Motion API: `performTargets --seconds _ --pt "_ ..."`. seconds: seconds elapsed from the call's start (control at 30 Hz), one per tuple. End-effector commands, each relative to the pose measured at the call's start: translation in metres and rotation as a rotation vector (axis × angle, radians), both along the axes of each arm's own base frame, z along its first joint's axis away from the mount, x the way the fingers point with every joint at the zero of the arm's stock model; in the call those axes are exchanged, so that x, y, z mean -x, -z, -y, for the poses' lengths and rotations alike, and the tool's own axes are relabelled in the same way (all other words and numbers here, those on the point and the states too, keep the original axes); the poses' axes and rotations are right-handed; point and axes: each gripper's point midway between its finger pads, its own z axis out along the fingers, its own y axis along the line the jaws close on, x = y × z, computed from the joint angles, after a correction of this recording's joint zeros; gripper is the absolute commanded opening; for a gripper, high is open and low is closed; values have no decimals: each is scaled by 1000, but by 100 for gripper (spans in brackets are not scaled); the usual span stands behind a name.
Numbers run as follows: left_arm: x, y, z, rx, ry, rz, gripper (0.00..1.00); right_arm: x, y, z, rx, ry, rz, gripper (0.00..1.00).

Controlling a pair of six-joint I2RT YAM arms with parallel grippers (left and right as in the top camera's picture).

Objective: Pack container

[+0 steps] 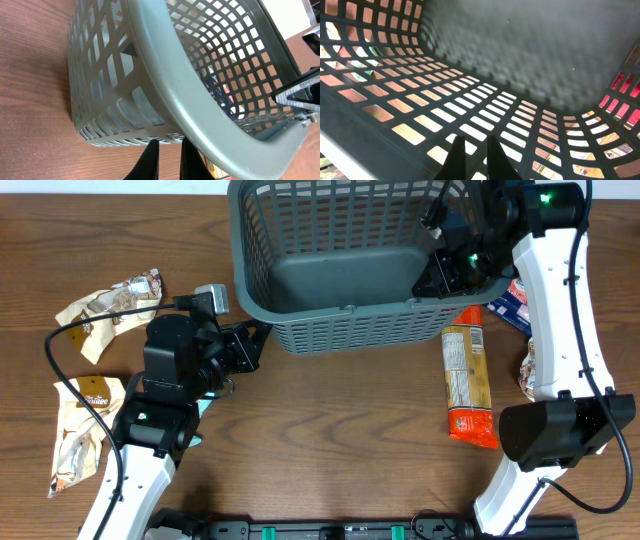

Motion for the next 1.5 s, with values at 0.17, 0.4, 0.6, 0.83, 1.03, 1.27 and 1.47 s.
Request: performTargets --seconds 0.17,0.4,0.6,0.83,1.03,1.27,1.47 --pt "-8 -3 -9 -37 -40 32 6 7 4 -12 -5 -22 -34 1" --pt "-9 -3 -10 -41 -47 33 6 12 4 -25 4 -58 -31 1" --pt "-11 -2 -15 -49 -60 37 9 11 5 -26 17 -65 -24 1" --pt "-9 -3 -12 -43 -41 37 54 1 5 -24 33 -61 19 6" --pt "-9 -3 -12 -43 -40 36 58 -6 -1 -23 42 -53 59 27" --pt "-4 -2 -5 -39 7 33 63 -17 -34 -25 27 -50 170 77" --pt "0 -7 -6 -37 7 45 70 -20 -77 -25 9 -42 289 99"
